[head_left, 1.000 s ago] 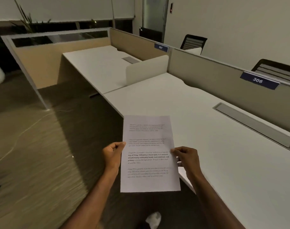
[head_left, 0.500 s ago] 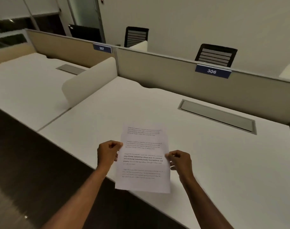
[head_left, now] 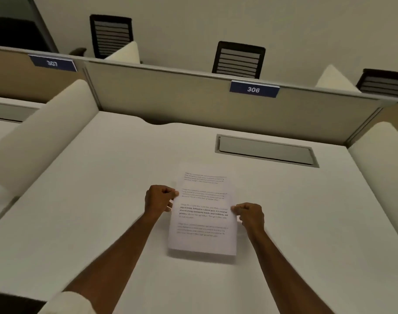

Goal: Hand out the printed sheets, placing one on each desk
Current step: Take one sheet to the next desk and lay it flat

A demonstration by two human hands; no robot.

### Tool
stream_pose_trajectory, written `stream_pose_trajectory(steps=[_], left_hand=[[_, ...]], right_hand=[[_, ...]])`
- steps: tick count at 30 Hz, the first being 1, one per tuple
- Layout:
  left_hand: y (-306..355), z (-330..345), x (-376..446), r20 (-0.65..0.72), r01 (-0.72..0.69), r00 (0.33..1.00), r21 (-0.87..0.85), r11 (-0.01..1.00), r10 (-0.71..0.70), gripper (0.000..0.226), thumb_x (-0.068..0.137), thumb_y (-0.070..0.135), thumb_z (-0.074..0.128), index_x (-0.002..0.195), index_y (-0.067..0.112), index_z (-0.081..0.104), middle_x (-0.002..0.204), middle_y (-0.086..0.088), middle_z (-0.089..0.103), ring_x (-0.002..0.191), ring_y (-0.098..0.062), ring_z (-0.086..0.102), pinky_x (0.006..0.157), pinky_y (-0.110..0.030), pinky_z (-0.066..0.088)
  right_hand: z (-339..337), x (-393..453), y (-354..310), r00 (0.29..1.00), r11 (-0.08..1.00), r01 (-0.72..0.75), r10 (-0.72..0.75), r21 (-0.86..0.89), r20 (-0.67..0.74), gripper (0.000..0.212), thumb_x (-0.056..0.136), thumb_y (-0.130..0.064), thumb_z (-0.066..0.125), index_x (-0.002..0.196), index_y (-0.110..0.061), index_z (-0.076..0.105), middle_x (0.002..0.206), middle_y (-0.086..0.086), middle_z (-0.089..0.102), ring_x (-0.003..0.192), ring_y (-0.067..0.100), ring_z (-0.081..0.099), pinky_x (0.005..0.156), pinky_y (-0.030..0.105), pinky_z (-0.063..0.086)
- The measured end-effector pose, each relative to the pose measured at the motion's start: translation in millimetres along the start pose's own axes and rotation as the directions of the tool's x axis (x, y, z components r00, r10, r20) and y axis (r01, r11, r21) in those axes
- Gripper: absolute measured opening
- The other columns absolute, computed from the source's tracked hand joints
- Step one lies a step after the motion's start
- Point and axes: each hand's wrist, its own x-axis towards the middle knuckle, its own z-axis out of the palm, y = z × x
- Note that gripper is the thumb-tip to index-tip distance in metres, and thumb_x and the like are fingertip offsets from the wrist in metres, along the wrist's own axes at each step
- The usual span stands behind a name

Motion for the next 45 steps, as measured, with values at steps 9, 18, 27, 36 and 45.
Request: stream_pose_trajectory(steps=[9, 18, 27, 36, 45], left_hand=[[-11, -2, 81, 0.162, 0.053, 0.985, 0.03, 0.998, -0.057, 0.008, 0.08, 0.015, 0.081, 0.074, 0.01, 0.077, 0.057, -0.008, 0.072, 0.046, -0.022, 0.067, 0.048, -0.033, 0.06], [-12, 15, 106, 0.166, 0.085, 0.981, 0.112, 0.99, -0.103, 0.016, 0.079, 0.017, 0.081, 0.067, 0.009, 0.075, 0.058, -0.009, 0.072, 0.044, -0.021, 0.065, 0.047, -0.034, 0.059], [-11, 30, 100, 0.129, -0.033, 0.992, 0.309, 0.95, -0.008, 0.017, 0.079, 0.024, 0.079, 0.064, 0.018, 0.073, 0.058, 0.003, 0.071, 0.055, -0.02, 0.069, 0.066, -0.035, 0.061], [-16, 36, 96, 0.115, -0.13, 0.989, 0.438, 0.889, 0.088, 0.02, 0.076, 0.041, 0.08, 0.085, 0.025, 0.071, 0.08, 0.01, 0.07, 0.081, -0.016, 0.067, 0.074, -0.029, 0.05], [-53, 31, 91, 0.441, -0.605, 0.794, 0.501, 0.619, 0.419, 0.083, 0.082, 0.053, 0.072, 0.151, 0.019, 0.041, 0.161, 0.006, 0.03, 0.153, -0.015, 0.018, 0.125, -0.041, 0.004]], right_hand=[[43, 44, -21, 0.991, 0.985, -0.116, 0.106, -0.126, -0.08, 0.014, 0.078, -0.021, 0.081, 0.067, -0.019, 0.073, 0.077, -0.002, 0.076, 0.071, 0.021, 0.069, 0.078, 0.036, 0.057], [49, 74, -19, 0.985, 0.968, -0.16, 0.144, -0.195, -0.092, 0.01, 0.078, -0.023, 0.08, 0.075, -0.015, 0.076, 0.081, 0.002, 0.078, 0.076, 0.022, 0.072, 0.082, 0.035, 0.056], [44, 78, -3, 0.982, 0.951, -0.179, 0.155, -0.252, -0.113, 0.014, 0.077, -0.028, 0.079, 0.077, -0.018, 0.07, 0.081, -0.001, 0.075, 0.082, 0.022, 0.072, 0.081, 0.032, 0.053], [37, 72, 5, 0.987, 0.924, -0.102, 0.048, -0.369, -0.153, 0.033, 0.08, -0.036, 0.076, 0.108, -0.024, 0.062, 0.106, -0.004, 0.068, 0.102, 0.023, 0.067, 0.082, 0.031, 0.046], [42, 71, 27, 0.917, 0.644, 0.392, -0.335, -0.657, 0.218, 0.072, 0.086, -0.046, 0.07, 0.149, -0.021, 0.046, 0.16, -0.005, 0.039, 0.147, 0.017, 0.033, 0.118, 0.035, 0.032]])
